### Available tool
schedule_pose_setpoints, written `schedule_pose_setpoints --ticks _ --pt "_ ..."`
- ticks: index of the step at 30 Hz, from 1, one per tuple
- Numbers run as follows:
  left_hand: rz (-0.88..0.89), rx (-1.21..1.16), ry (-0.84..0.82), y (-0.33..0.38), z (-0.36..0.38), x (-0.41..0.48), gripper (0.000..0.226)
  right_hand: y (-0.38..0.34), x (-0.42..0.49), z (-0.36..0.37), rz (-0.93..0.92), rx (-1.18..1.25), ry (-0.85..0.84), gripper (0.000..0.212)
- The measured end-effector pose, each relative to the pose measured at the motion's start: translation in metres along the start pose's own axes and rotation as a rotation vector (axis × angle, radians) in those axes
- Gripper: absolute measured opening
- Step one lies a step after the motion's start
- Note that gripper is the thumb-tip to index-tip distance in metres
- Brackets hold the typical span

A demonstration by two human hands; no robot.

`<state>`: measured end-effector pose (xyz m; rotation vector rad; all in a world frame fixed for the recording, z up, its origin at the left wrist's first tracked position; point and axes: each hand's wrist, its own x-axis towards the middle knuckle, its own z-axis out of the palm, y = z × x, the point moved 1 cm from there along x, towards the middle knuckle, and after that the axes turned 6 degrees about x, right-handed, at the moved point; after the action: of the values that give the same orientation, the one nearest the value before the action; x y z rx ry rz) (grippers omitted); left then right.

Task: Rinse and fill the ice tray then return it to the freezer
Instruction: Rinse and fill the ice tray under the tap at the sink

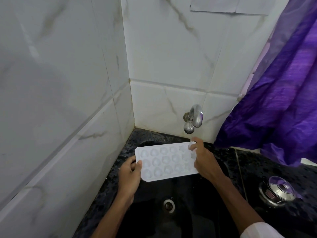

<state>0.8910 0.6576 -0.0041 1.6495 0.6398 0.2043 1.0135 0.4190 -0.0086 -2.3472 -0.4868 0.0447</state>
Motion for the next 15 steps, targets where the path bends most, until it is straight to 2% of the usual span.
schedule_pose_setpoints --ticks 2,4,5,10,15 --pt "-0.007 -0.019 0.008 -0.001 0.002 0.000 0.020 0.001 -0.001 -0.002 -0.049 0.106 0.058 0.061" --pt "-0.024 -0.040 0.022 -0.002 0.002 0.001 0.020 0.000 -0.001 -0.006 -0.118 0.201 0.189 0.042" --pt "-0.035 -0.053 0.030 -0.003 0.002 0.001 0.020 -0.001 0.001 -0.008 -0.123 0.230 0.234 0.039" --pt "-0.077 -0.124 0.061 -0.001 0.001 0.003 0.021 -0.001 0.000 -0.012 -0.045 0.323 0.257 0.053" --pt "-0.113 -0.187 0.087 0.004 -0.002 0.005 0.020 -0.006 -0.008 -0.016 -0.063 0.399 0.172 0.069"
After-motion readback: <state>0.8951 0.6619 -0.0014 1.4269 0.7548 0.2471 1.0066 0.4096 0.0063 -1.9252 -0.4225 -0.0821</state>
